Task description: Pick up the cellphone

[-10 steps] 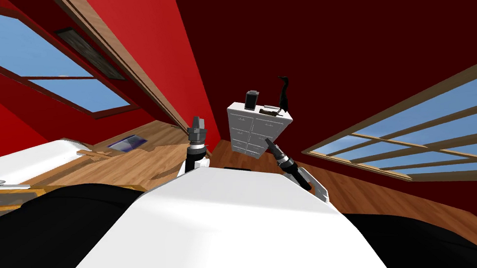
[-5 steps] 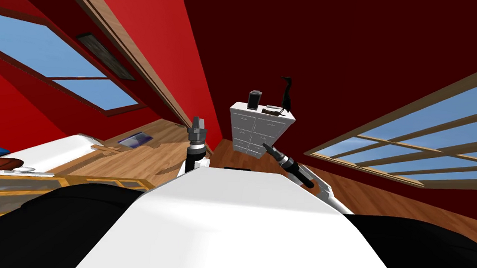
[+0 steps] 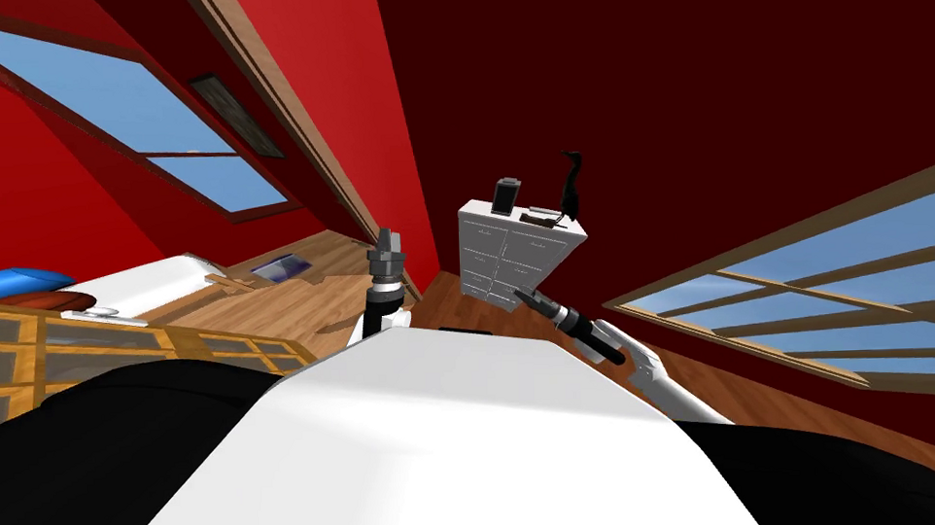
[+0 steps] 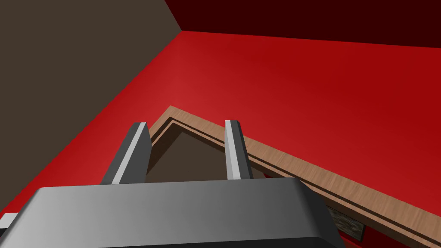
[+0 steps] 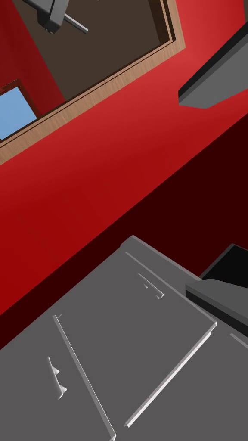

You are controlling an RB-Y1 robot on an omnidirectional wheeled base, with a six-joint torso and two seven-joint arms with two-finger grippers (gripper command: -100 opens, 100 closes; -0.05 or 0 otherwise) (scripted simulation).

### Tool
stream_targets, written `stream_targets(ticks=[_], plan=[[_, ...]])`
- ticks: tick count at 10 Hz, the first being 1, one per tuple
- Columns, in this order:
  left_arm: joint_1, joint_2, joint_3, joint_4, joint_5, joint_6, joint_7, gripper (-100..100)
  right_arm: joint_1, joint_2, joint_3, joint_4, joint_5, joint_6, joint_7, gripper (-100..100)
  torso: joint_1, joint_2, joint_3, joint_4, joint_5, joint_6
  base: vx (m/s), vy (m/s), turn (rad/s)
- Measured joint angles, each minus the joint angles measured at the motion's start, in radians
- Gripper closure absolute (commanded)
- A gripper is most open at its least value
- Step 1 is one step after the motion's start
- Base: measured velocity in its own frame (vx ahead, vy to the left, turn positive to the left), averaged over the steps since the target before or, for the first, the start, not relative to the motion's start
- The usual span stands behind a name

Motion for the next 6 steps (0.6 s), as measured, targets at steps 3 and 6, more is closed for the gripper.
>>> stream_targets(ticks=[3,6], plan=[[0.000,0.000,0.000,0.000,0.000,0.000,0.000,0,-0.032,-0.083,0.024,0.056,0.042,-0.037,0.003,-100,0.000,-0.001,0.000,0.000,0.000,0.000,-0.019,0.026,0.072],[0.000,0.000,0.000,0.000,0.000,0.000,0.000,0,-0.053,-0.162,0.043,0.117,0.082,-0.083,0.011,-100,0.000,-0.001,0.000,0.000,0.000,0.000,-0.015,0.026,0.072]])
